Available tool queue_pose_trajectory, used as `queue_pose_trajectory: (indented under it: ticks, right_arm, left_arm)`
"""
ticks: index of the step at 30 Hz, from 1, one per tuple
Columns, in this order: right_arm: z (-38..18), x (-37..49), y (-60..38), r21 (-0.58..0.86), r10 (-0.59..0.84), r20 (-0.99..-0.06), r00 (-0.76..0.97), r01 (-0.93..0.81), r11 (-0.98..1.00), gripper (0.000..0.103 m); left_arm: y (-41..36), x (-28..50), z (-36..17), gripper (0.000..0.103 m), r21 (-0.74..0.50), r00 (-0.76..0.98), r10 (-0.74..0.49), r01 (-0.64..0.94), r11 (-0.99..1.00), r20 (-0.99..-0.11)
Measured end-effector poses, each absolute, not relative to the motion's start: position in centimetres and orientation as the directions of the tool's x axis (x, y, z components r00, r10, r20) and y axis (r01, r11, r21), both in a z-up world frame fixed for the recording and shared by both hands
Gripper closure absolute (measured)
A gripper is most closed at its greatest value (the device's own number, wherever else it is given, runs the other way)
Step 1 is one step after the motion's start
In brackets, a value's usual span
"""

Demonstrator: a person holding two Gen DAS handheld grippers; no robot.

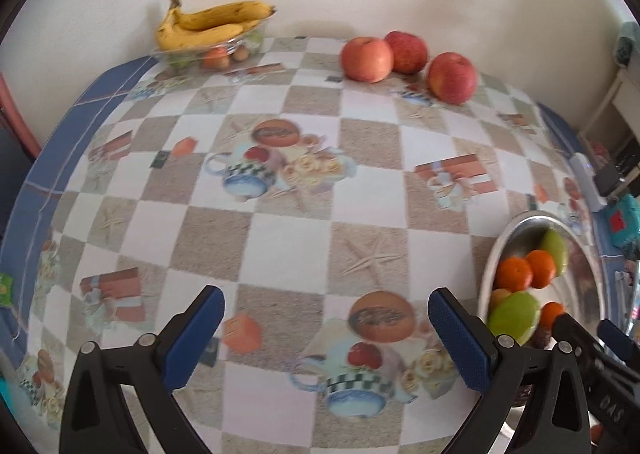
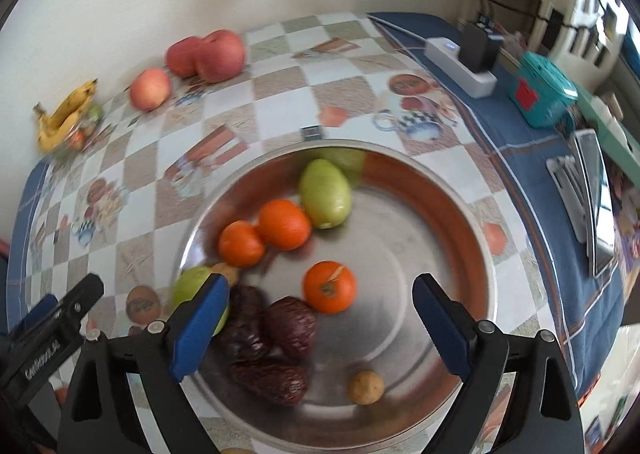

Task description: Organize fruits

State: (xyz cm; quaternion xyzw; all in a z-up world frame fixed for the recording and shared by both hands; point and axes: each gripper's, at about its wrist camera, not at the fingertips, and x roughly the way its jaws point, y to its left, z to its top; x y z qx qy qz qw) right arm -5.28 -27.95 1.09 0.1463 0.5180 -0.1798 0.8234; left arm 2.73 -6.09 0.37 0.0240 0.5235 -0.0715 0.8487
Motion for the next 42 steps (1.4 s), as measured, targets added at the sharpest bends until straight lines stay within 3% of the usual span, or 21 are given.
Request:
queue_pose_trajectory:
  ticks: [9, 13, 20, 26, 42]
  right_arm:
    - [1.0, -5.3, -24.9, -0.012, -0.158, -0.906, 0.393, 0.351, 0.936, 0.009]
    - [1.1, -5.5, -23.6, -0.042, -0.169, -0.904, 0.393, 0.311, 0.95, 0.01]
    - [1.5, -6.4, -23.1, -0.044, -0.171, -0.901, 0.398, 0.308, 0.95, 0.01]
    - [2.1, -7.4, -22.9, -0.044, -0.177, -0.897, 0.404, 0.318, 0.947, 0.009]
    - [3.2, -8.4, -21.9, -0.055, -0.187, -0.883, 0.43, 0.3, 0.952, 0.009]
  left_arm:
    - [-4.5, 2.3, -1.0, 0.0, 0.18, 0.372, 0.154, 0.037, 0.983, -0.915]
    - [-3.5, 2.0, -1.5, 0.0, 0.165, 0.333, 0.146, 0.029, 0.986, -0.932]
    - [-2.7, 0.5, 1.7, 0.0, 0.125, 0.413, 0.095, 0.048, 0.991, -0.906]
    - [-3.0, -1.9, 5.8, 0.0, 0.114, 0.616, 0.007, 0.135, 0.984, -0.788]
    - [-2.8, -2.4, 4.3, 0.0, 0.102, 0.509, 0.001, 0.171, 0.98, -0.861]
